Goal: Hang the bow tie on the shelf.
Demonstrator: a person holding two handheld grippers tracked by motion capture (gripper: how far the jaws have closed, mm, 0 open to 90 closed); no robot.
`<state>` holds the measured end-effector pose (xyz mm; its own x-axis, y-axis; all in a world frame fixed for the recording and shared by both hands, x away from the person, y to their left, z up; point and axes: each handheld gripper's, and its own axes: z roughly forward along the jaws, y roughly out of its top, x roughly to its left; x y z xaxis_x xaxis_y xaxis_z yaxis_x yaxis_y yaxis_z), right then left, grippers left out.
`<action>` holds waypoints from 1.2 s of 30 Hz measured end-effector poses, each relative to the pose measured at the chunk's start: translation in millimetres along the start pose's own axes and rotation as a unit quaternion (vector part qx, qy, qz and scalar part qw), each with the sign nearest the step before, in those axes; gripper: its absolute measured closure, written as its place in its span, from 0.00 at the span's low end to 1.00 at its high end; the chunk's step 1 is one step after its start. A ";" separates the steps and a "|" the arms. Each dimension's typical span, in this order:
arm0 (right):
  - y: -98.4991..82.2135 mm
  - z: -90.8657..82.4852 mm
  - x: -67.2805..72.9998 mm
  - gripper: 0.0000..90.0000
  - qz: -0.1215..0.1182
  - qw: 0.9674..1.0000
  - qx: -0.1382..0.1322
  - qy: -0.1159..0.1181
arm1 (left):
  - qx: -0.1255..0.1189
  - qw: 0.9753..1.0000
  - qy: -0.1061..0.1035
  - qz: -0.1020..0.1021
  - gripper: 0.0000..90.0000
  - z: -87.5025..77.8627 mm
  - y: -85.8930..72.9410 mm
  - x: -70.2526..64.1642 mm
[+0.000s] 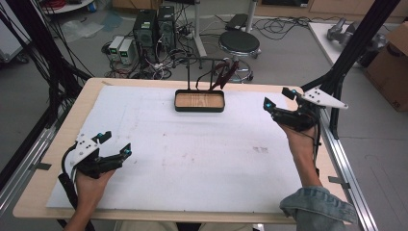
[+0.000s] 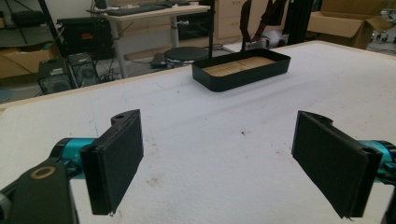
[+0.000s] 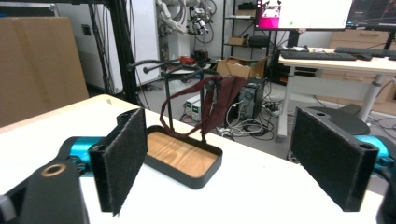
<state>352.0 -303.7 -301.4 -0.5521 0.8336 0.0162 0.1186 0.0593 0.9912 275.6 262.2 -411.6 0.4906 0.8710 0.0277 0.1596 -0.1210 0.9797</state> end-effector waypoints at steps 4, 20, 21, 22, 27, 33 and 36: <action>-16.9 -13.5 3.2 0.15 0.007 1.000 -0.008 -0.012 | 0.000 1.000 0.001 0.000 0.19 0.2 -0.1 -0.1; -88.5 -38.9 17.7 0.12 0.049 0.998 0.009 -0.025 | 0.000 1.000 0.004 0.002 0.19 -0.7 0.1 -0.5; -92.1 -40.0 19.8 0.12 0.048 0.998 0.012 -0.026 | -0.001 1.000 0.005 0.002 0.19 -0.6 0.0 -0.5; -95.4 -40.5 21.8 0.12 0.045 0.998 0.016 -0.029 | 0.000 1.000 0.005 0.002 0.19 -0.7 0.1 -0.6; -111.1 -40.7 32.5 0.12 0.034 0.998 0.036 -0.029 | 0.000 1.000 0.006 0.001 0.19 -1.2 -0.2 -0.7; -119.4 -37.7 37.7 0.12 0.035 0.998 0.044 -0.024 | 0.000 1.000 0.007 0.002 0.19 -1.6 -0.2 -0.5; -119.7 -38.0 38.8 0.12 0.038 0.998 0.043 -0.022 | 0.001 1.000 0.008 0.001 0.19 -1.6 -0.7 0.0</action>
